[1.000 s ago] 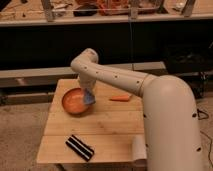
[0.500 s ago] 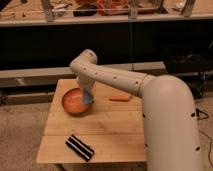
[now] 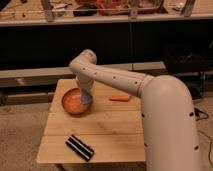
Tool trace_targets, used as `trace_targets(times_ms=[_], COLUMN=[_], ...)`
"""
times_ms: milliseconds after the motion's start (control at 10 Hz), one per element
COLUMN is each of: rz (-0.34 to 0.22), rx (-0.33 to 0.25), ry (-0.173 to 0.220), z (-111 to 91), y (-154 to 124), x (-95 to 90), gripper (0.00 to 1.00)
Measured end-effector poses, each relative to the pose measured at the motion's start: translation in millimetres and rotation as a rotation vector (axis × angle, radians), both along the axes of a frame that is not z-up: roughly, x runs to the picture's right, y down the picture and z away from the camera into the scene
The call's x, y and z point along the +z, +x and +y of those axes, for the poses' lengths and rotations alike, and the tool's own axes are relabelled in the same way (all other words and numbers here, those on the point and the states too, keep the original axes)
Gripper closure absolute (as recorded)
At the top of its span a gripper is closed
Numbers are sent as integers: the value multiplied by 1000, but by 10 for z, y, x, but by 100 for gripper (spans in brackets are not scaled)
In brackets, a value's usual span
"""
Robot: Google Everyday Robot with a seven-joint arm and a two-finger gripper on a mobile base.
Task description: Place the white sponge in the ceramic bowl
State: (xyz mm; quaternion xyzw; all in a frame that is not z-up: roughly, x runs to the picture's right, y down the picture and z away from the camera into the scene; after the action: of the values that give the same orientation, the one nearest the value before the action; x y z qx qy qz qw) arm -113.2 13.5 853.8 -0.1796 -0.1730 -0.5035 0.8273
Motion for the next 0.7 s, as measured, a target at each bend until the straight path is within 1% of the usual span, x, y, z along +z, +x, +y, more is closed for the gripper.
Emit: trace_targets(times_ms=[300, 400, 600, 700], rz=[-12, -17, -21, -22], rx=[-9, -11, -16, -18], ry=[3, 5, 9, 11], z=[-7, -14, -26, -25], y=[-66, -77, -82, -97], x=[11, 13, 21, 24], gripper=[56, 51, 49, 43])
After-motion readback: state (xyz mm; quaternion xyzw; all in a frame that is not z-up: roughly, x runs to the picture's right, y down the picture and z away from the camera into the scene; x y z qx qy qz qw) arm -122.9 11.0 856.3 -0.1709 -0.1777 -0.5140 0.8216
